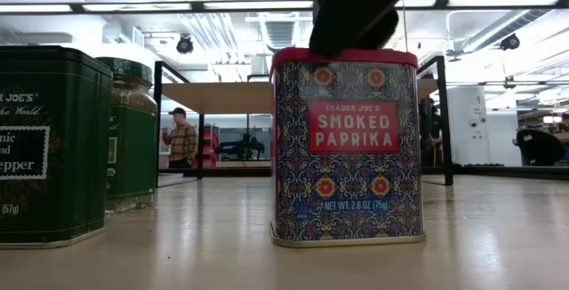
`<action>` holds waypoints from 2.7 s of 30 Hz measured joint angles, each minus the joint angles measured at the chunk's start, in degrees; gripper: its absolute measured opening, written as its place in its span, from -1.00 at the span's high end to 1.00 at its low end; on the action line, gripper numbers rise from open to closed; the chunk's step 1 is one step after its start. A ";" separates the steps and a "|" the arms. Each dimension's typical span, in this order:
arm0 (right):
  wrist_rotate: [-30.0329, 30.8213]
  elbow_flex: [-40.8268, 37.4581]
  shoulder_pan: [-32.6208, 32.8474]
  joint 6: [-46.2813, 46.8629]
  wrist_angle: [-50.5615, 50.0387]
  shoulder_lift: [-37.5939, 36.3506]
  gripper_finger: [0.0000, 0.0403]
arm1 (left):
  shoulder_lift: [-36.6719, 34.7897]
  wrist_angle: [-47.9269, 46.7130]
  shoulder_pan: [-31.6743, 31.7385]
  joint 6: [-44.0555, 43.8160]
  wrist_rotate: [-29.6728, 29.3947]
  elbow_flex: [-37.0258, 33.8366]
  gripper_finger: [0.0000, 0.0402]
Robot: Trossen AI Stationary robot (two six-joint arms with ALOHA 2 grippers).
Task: Shelf spices
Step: Remove the transparent seasoning bottle from the shelf
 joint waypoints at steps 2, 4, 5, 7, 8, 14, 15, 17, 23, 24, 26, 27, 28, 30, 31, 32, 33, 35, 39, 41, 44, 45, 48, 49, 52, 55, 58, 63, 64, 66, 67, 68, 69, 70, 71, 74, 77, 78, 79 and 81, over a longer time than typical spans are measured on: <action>2.18 1.91 -0.13 -0.77 -3.76 -0.74 -0.46 | 0.00 0.02 0.00 -0.04 0.00 0.00 -0.12; 5.49 3.90 -0.15 -1.72 -9.04 -2.07 -0.46 | 0.00 0.01 0.00 -0.04 0.00 0.00 -0.12; 7.42 4.81 -0.22 -1.99 -11.92 -3.10 -0.45 | 0.00 0.04 0.00 -0.06 0.02 -0.02 -0.12; 11.23 6.56 -0.34 -2.13 -17.04 -4.90 -0.43 | 0.00 0.02 0.00 -0.07 0.01 -0.01 -0.12; 13.01 7.16 -0.35 -2.17 -19.03 -6.14 -0.43 | 0.00 0.03 0.00 -0.07 0.02 0.00 -0.12; 19.69 8.13 -1.11 -3.22 -23.23 -15.60 -0.39 | 0.00 -0.13 0.00 -0.09 0.02 -0.01 -0.12; 20.98 8.13 -1.35 -3.16 -24.56 -17.16 -0.38 | 0.00 -0.12 0.00 -0.09 0.02 0.00 -0.12; 23.01 8.13 -2.45 -3.10 -27.52 -20.03 -0.37 | 0.00 -0.12 0.00 -0.09 0.02 0.00 -0.12; 24.56 8.13 -7.56 -4.18 -33.00 -26.15 -0.34 | 0.00 -0.11 0.00 -0.11 0.04 0.00 -0.12; 24.46 8.13 -8.36 -4.87 -33.80 -26.66 -0.33 | 0.00 -0.13 0.00 -0.11 0.04 -0.01 -0.12; 24.33 8.11 -10.40 -6.41 -35.27 -26.88 -0.33 | 0.00 -0.12 0.00 -0.11 0.04 -0.01 -0.12; 24.29 8.11 -11.25 -7.08 -35.70 -26.93 -0.33 | 0.00 -0.16 0.00 -0.12 0.04 -0.02 -0.12; 24.17 8.10 -12.21 -7.89 -36.67 -26.93 -0.34 | 0.00 -0.18 0.00 -0.13 0.04 -0.02 -0.12; 23.55 8.04 -14.14 -9.60 -38.29 -26.93 -0.36 | 0.00 -0.25 0.00 -0.13 0.04 -0.02 -0.12; 22.74 8.04 -15.21 -10.81 -38.66 -26.74 -0.37 | 0.00 -0.16 0.00 -0.13 0.04 -0.08 -0.12; 21.72 8.04 -16.20 -11.85 -39.23 -26.62 -0.38 | 0.00 -0.20 0.00 -0.13 0.04 -0.23 -0.12; 20.67 8.03 -17.16 -13.15 -39.83 -26.48 -0.39 | 0.00 -0.44 0.00 -0.13 0.04 -0.36 -0.12; 18.96 7.81 -19.13 -15.86 -40.42 -26.38 -0.41 | 0.00 -0.49 0.00 -0.13 0.04 -0.53 -0.12; 15.25 7.80 -23.78 -19.66 -40.50 -26.54 -0.42 | 0.00 -0.31 0.00 -0.14 0.04 -0.63 -0.12; 14.60 7.80 -26.02 -21.87 -40.73 -26.58 -0.41 | 0.00 -0.31 0.00 -0.13 0.04 -0.66 -0.12; 11.34 7.78 -29.73 -24.59 -40.77 -26.64 -0.39 | 0.00 -0.33 0.00 -0.13 0.04 -0.66 -0.12; 10.12 7.73 -30.92 -25.20 -40.72 -26.64 -0.38 | 0.00 -0.33 0.00 -0.13 0.04 -0.66 -0.12; 7.54 7.48 -34.10 -26.64 -40.73 -26.64 -0.36 | 0.00 -0.62 0.00 -0.15 0.04 -0.68 -0.12; 6.85 7.43 -34.89 -27.14 -40.68 -26.64 -0.35 | 0.00 -0.97 0.00 -0.31 0.04 -0.68 -0.12; 5.09 6.92 -36.47 -27.98 -40.41 -26.64 -0.33 | 0.00 -2.10 0.00 -0.42 0.07 -0.74 -0.12; 2.79 5.28 -37.51 -29.27 -38.80 -26.67 -0.33 | 0.00 -2.68 0.00 -0.45 0.06 -0.74 -0.12; 1.23 2.84 -38.39 -30.27 -37.84 -26.67 -0.35 | 0.00 -3.00 0.00 -0.93 0.07 -0.74 -0.12; 1.11 -0.99 -39.65 -30.57 -36.58 -26.73 -0.35 | 0.00 -3.84 0.00 -1.59 0.06 -0.74 -0.12; 1.08 -1.38 -39.69 -30.76 -36.55 -26.73 -0.35 | 0.00 -3.94 0.00 -1.60 0.07 -0.74 -0.12; 1.02 -1.82 -39.69 -31.25 -36.04 -26.76 -0.33 | 0.00 -3.94 0.00 -1.60 0.06 -0.76 -0.12; 0.78 -1.96 -39.65 -31.45 -35.61 -26.80 -0.32 | 0.00 -3.96 0.00 -1.61 0.06 -0.74 -0.12; 0.14 -2.08 -39.65 -31.54 -35.40 -26.80 -0.31 | 0.00 -3.96 0.00 -1.62 0.06 -0.75 -0.12; -0.19 -2.23 -39.65 -31.58 -35.26 -26.80 -0.31 | 0.00 -3.94 0.00 -1.62 0.06 -0.74 -0.12; -0.29 -2.28 -39.65 -31.58 -35.26 -26.80 -0.31 | 0.00 -3.93 0.00 -1.62 0.06 -0.74 -0.12; -0.31 -2.28 -39.65 -31.56 -35.22 -26.80 -0.31 | 0.00 -3.96 0.01 -1.62 0.07 -0.76 -0.12; -0.69 -2.29 -39.65 -30.89 -35.35 -26.87 -0.34 | 0.00 -3.96 0.00 -1.62 0.07 -0.76 -0.12; -1.56 -2.41 -39.65 -30.41 -35.69 -27.35 -0.36 | 0.00 -4.03 0.00 -1.64 0.04 -0.76 -0.12; -1.69 -2.51 -39.65 -30.20 -35.68 -27.63 -0.37 | 0.00 -4.09 0.00 -1.66 0.06 -0.76 -0.12; -1.78 -2.65 -39.65 -29.83 -35.70 -27.92 -0.38 | 0.00 -4.22 0.00 -1.75 0.05 -0.76 -0.12; -1.88 -3.22 -39.95 -28.91 -35.64 -28.63 -0.39 | 0.00 -4.24 0.00 -1.80 0.06 -0.76 -0.12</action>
